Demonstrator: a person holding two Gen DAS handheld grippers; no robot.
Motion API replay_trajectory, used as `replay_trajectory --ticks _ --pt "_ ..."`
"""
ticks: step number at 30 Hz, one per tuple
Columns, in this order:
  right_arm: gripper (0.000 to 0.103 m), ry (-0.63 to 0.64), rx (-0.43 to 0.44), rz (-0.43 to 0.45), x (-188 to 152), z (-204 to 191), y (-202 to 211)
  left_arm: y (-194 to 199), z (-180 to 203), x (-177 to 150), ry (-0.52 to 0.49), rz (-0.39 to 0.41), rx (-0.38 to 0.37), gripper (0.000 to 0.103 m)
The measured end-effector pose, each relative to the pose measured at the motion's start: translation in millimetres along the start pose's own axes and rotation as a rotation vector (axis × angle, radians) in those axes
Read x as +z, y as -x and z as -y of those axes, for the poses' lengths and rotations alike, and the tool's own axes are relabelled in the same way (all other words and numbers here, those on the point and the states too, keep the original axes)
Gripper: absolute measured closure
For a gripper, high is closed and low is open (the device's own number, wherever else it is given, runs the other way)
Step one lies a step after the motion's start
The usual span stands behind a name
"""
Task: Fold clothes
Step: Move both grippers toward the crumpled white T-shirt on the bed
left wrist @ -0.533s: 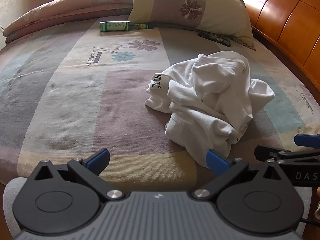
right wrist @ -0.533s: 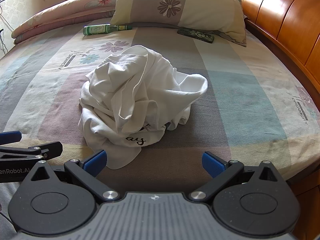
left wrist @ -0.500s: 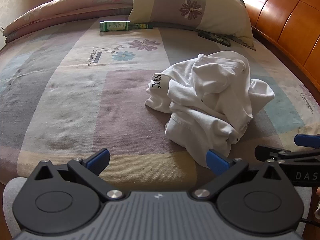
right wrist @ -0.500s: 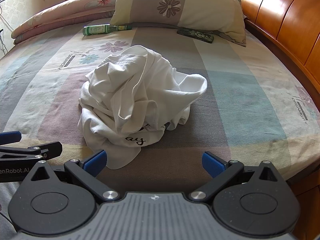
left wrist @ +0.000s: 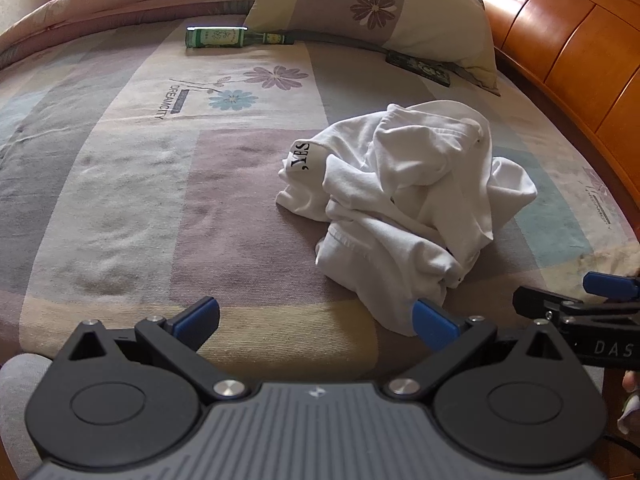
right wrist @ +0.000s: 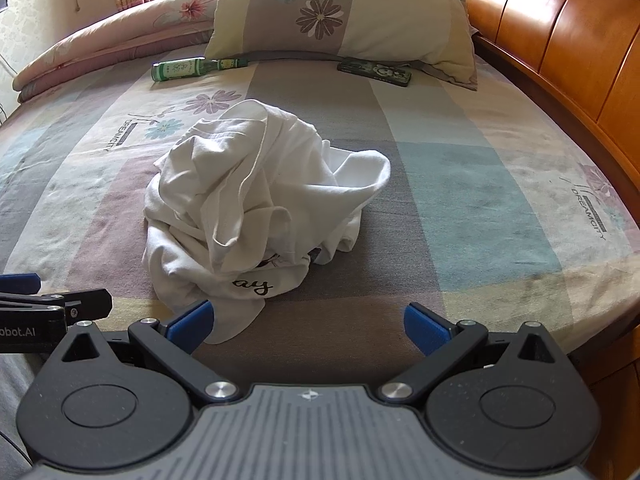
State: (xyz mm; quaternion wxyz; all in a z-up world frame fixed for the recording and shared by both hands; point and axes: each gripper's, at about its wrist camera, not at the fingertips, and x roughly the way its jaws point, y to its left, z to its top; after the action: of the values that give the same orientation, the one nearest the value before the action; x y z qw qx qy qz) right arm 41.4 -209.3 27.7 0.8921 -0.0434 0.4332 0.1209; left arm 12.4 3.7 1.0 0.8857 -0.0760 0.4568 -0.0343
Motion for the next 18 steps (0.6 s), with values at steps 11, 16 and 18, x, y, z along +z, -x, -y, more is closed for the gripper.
replay_trajectory --ticks 11,16,18 --pt "0.000 -0.014 0.030 -0.013 0.6 6.1 -11.4 -4.1 2.2 8.7 0.030 -0.038 -0.028 0.001" --pt "0.000 -0.025 0.041 -0.021 0.8 8.6 -14.7 -4.8 1.1 12.2 0.046 -0.045 -0.032 0.001" --pt "0.000 -0.029 0.044 -0.022 1.1 9.2 -15.7 -5.1 1.1 13.6 0.051 -0.048 -0.033 0.001"
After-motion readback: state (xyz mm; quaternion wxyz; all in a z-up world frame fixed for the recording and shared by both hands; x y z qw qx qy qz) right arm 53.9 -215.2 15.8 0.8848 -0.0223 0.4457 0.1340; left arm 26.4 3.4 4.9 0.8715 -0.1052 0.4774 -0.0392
